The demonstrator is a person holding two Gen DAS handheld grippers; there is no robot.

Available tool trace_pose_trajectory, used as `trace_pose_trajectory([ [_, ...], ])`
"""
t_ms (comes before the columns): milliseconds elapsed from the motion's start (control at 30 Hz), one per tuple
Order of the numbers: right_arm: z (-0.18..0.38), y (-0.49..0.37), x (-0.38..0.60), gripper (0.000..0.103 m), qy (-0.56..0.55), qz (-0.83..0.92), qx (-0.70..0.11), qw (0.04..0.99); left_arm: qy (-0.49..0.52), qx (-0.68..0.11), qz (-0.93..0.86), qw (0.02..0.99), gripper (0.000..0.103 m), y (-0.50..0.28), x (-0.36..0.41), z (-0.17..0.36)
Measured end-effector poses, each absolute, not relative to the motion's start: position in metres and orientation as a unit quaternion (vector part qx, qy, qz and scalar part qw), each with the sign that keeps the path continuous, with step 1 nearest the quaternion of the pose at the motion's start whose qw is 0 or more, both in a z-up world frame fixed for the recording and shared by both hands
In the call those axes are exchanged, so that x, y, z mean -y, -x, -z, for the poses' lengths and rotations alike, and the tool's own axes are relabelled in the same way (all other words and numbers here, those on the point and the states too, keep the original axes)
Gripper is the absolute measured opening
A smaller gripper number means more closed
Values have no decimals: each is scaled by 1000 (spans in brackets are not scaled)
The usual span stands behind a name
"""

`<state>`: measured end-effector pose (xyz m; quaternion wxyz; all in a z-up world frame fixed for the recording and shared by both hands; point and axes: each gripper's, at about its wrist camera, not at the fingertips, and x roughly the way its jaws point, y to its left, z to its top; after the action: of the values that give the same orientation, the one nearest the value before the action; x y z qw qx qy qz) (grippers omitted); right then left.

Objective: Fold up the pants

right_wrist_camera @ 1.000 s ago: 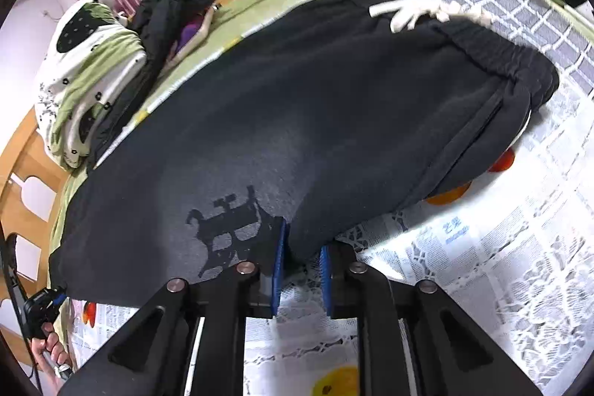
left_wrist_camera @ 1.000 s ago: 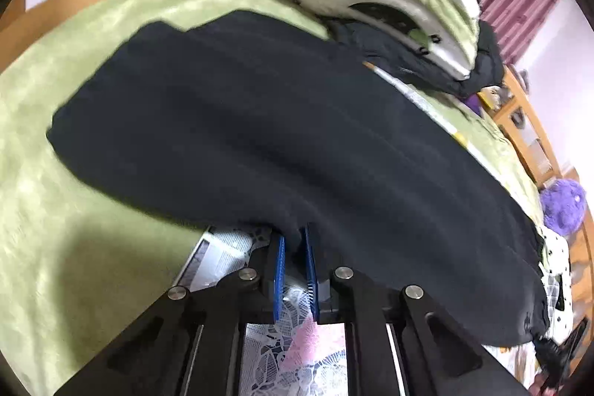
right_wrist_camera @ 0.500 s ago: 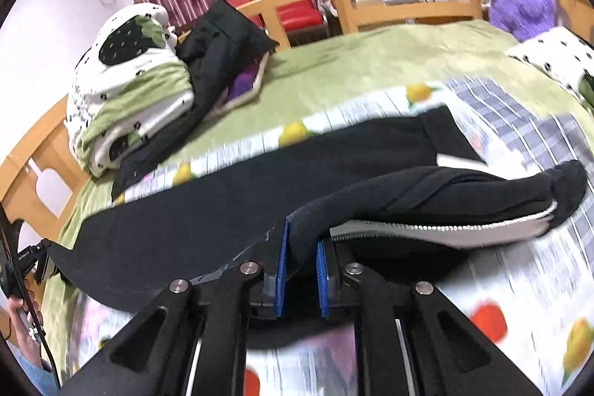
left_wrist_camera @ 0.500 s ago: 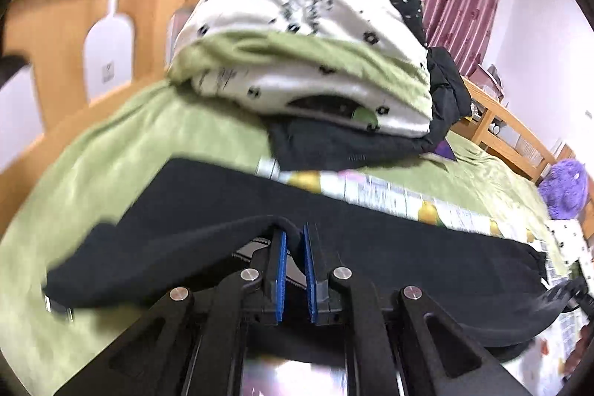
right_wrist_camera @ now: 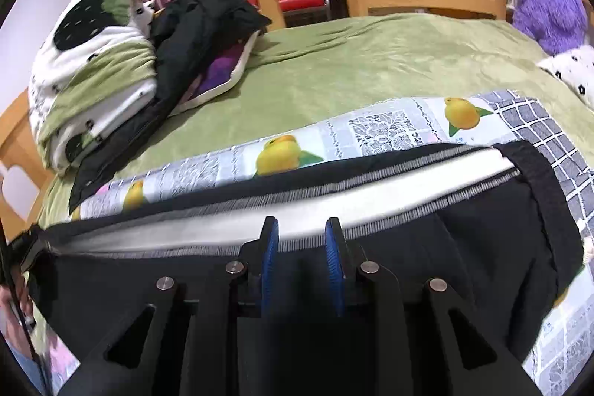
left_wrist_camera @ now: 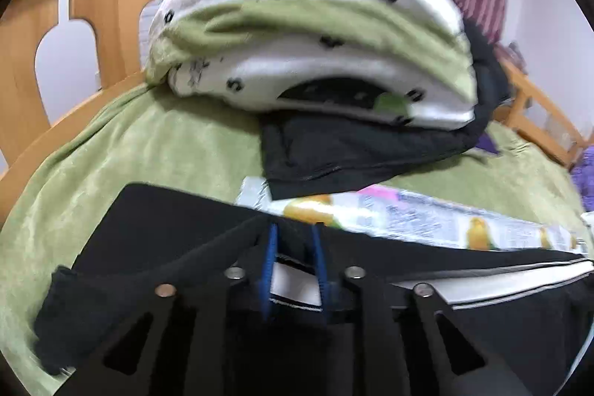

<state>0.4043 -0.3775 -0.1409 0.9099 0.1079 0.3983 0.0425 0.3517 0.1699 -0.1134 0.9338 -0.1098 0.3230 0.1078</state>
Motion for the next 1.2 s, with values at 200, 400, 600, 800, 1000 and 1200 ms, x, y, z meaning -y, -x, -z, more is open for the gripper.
trace_pose_trajectory([
  [200, 139, -344, 364, 40, -80, -48, -410, 907, 94, -302, -112, 942, 76, -299, -169, 83],
  [400, 165, -272, 376, 44, -106, -45, -445, 888, 142, -379, -77, 911, 76, -233, -174, 119],
  [600, 199, -229, 408, 48, -186, -33, -458, 868, 222, -410, -44, 883, 76, -195, -174, 175],
  [800, 209, -235, 435, 48, -254, -25, -443, 860, 278, -402, -30, 872, 75, -211, -182, 196],
  [1000, 217, -280, 437, 48, -247, -11, -436, 865, 291, -394, -39, 871, 74, -247, -181, 201],
  [1200, 221, -329, 438, 49, -262, 12, -418, 870, 263, -390, -69, 880, 60, -276, -178, 202],
])
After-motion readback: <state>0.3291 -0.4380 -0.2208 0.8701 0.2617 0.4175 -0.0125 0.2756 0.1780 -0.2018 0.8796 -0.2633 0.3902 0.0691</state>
